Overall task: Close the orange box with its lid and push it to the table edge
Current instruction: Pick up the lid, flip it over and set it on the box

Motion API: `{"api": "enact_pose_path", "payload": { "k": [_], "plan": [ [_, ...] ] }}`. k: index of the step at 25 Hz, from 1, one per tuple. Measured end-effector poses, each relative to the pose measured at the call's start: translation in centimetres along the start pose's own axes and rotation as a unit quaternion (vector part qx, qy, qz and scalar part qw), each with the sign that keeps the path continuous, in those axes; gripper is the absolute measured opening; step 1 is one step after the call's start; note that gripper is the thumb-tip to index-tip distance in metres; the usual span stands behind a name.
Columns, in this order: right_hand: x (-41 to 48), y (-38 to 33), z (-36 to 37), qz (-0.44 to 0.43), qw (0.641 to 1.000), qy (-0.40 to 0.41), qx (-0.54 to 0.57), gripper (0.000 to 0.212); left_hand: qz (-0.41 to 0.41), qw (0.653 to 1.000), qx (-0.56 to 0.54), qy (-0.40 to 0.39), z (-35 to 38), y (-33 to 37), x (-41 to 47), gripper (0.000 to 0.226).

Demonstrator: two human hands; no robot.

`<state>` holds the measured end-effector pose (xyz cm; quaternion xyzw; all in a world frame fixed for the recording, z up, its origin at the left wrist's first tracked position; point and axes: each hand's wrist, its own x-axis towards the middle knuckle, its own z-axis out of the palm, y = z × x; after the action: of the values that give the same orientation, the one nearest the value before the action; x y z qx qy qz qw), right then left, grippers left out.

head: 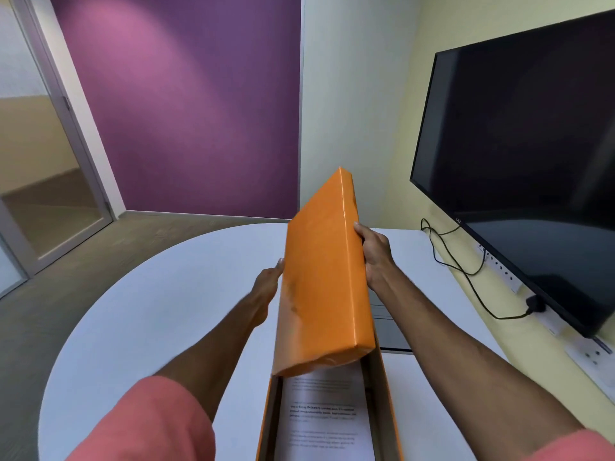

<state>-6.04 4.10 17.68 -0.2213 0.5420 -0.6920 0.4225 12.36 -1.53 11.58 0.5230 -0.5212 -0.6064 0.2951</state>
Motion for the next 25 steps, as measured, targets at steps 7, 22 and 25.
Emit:
{"api": "enact_pose_path", "payload": {
  "k": [7, 22, 25],
  "plan": [
    [1.3, -0.1, -2.2, 0.052, 0.997, -0.01, 0.054, 0.037, -0.058, 0.998, -0.021, 0.029, -2.6, -1.5, 1.5, 0.066],
    [-0.4, 6.2, -7.5, 0.077, 0.979, 0.03, -0.187, 0.031, 0.006, 0.997, -0.029, 0.073, -2.9, -5.1, 0.7, 0.037],
    [-1.0, 9.0, -8.5, 0.082, 0.968, 0.021, -0.237, 0.041, 0.002, 0.995, 0.023, 0.094, -2.5, -7.3, 0.7, 0.053]
  ]
}}
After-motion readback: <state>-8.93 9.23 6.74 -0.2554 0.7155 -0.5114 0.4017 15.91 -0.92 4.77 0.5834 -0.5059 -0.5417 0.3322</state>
